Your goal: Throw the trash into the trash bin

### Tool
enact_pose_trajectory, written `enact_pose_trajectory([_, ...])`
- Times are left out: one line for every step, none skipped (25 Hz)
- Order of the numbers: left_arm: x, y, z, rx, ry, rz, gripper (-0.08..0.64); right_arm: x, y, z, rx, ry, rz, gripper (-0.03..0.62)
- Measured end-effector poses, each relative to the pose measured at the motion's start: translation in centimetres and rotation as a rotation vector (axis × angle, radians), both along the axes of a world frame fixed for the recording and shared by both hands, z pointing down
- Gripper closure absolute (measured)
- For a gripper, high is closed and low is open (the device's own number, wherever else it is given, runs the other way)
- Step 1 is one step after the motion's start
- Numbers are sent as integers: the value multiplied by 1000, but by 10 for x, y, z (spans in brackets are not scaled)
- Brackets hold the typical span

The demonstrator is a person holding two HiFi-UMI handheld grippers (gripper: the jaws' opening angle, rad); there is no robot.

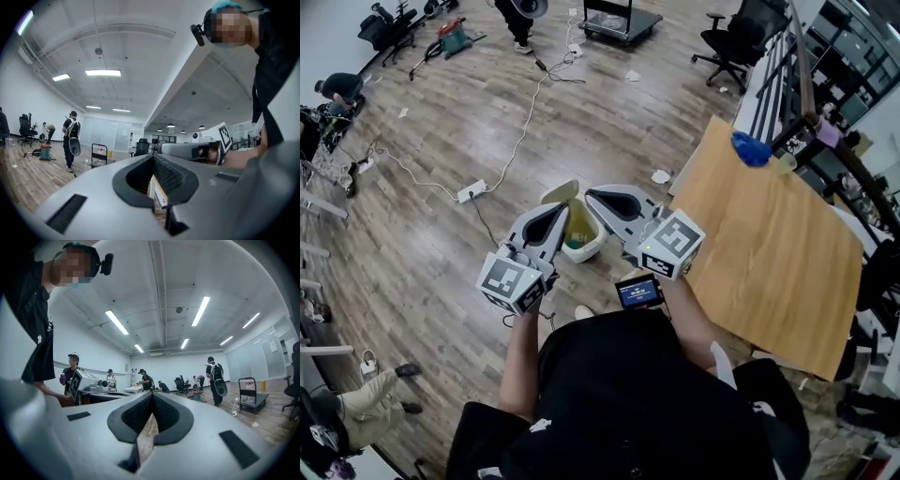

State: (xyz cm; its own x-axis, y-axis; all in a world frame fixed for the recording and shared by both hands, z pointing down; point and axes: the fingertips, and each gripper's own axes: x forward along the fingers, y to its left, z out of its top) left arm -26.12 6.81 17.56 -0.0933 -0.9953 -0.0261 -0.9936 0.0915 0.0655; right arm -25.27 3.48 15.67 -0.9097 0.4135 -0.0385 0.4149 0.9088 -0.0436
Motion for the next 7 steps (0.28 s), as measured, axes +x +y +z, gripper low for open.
enact_pose_trajectory([3,0,1,4,3,2,554,3,1,1,4,-1,3,595])
enact_pose_trajectory([6,1,2,5,6,1,553,6,2,1,9,-3,6,595])
enact_pose_trajectory([8,3,3,5,7,-3,554,9,3,2,14,-6,7,595])
enact_pose_trajectory([10,4,4,6,9,-10,554,11,6,1,17,-8,7,595])
enact_pose_trajectory([11,6,5,6,12,-17,554,13,8,0,19,-10,5,595])
enact_pose_trajectory([12,8,5,8,16,-24,554,14,11,-1,21,-13,2,595])
enact_pose_trajectory([12,11,4,10,21,-31,553,16,14,-2,22,-15,0,595])
